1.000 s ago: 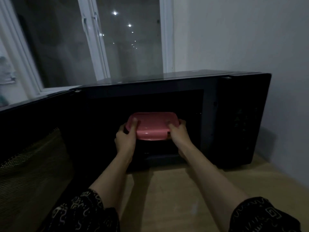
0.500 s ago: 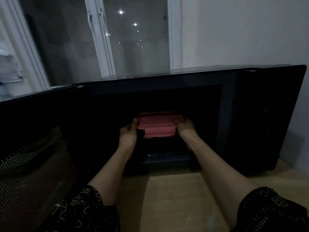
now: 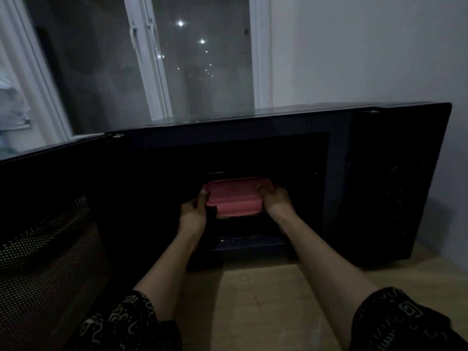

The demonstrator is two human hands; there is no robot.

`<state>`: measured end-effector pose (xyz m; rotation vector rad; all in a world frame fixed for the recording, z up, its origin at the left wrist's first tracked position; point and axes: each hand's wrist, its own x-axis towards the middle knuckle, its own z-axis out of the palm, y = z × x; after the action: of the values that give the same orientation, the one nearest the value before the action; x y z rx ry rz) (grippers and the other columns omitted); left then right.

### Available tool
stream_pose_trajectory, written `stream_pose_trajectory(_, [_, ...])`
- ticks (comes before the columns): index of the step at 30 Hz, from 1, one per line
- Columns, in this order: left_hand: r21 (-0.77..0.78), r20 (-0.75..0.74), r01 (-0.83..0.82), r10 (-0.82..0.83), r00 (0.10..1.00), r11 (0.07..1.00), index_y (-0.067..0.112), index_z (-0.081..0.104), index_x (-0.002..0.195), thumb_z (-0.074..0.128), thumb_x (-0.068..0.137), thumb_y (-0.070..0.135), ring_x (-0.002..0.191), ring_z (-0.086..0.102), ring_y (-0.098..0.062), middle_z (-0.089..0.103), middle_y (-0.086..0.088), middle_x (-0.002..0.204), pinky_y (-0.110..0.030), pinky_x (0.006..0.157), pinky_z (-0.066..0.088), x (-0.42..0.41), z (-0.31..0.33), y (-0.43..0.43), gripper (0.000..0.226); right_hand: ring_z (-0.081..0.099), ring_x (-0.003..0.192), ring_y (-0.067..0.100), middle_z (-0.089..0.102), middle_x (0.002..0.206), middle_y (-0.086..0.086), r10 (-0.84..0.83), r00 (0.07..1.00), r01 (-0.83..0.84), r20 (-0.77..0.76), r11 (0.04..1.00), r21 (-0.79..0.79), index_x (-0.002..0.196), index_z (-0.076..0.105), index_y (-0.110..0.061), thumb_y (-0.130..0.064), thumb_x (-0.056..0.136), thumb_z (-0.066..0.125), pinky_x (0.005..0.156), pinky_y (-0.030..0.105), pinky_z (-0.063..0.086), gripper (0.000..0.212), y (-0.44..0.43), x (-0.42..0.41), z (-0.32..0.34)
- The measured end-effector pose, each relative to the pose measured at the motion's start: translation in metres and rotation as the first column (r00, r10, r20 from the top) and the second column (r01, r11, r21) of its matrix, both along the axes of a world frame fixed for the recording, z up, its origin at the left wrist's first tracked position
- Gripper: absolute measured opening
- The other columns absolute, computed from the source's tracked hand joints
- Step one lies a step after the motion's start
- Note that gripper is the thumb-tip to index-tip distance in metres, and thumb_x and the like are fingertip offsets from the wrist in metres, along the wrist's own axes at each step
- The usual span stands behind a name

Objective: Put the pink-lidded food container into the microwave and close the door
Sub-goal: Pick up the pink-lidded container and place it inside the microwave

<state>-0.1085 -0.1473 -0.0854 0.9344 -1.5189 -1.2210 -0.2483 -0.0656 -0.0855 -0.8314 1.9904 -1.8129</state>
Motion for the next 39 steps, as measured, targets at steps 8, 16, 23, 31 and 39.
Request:
stream_pose_trajectory(8, [-0.012,0.012,-0.008,0.008,1.0,1.0,-0.001,0.058,0.122,0.043,0.098,0.031,0.112,0.059,-0.034,0.063,-0.022,0.118,-0.029,0.085,0.043,-0.002,-0.003,-0.006,0.043,0.058,0.109,0.033,0.057,0.126,0.022,0.013,1.0,-0.013,0.016,1.0,0.005,0.136,0.044,-0.004,-0.025,0.095,0.05,0.078,0.027,0.042,0.046,-0.005,-0.003,-0.001])
stream_pose_trajectory(16, [-0.055,0.046,-0.025,0.027,0.999,0.998,-0.001,0.053,0.127,0.04,0.099,0.032,0.115,0.056,-0.033,0.06,-0.022,0.123,-0.023,0.079,0.037,-0.001,-0.003,-0.006,0.045,0.056,0.115,0.033,0.055,0.131,0.02,-0.007,1.0,0.007,0.0,1.0,0.018,0.138,0.042,-0.006,-0.035,0.093,0.052,0.08,0.026,0.041,0.054,-0.01,-0.004,-0.004])
stream_pose_trajectory(23, [-0.213,0.312,-0.082,0.147,0.939,0.974,0.0,0.057,0.119,0.03,0.1,0.038,0.084,0.061,-0.034,0.063,-0.025,0.095,-0.03,0.059,0.041,0.0,-0.005,-0.007,0.051,0.049,0.126,0.032,0.049,0.14,0.019,-0.063,0.991,0.072,-0.121,0.995,0.072,0.14,0.036,-0.005,-0.04,0.094,0.048,0.07,0.016,0.032,0.059,-0.001,-0.001,0.0])
stream_pose_trajectory(31, [-0.447,0.281,-0.025,0.167,0.945,0.894,0.013,0.049,0.134,0.051,0.093,0.038,0.123,0.05,-0.032,0.048,-0.016,0.137,-0.027,0.096,0.039,0.012,-0.014,0.02,0.048,0.041,0.132,0.035,0.029,0.149,0.018,0.009,0.91,0.04,-0.415,0.993,0.111,0.141,0.037,-0.013,-0.045,0.078,0.068,0.104,0.036,0.039,0.077,0.03,0.019,-0.009])
stream_pose_trajectory(39, [-0.463,0.27,0.04,0.098,0.958,0.886,0.019,0.052,0.134,0.065,0.085,0.031,0.124,0.052,-0.025,0.055,-0.014,0.136,-0.028,0.101,0.041,0.017,-0.024,0.017,0.052,0.048,0.127,0.035,0.037,0.148,0.017,0.022,0.831,0.065,-0.557,0.988,0.137,0.129,0.056,-0.018,-0.032,0.081,0.07,0.102,0.041,0.045,0.052,0.036,0.016,-0.011])
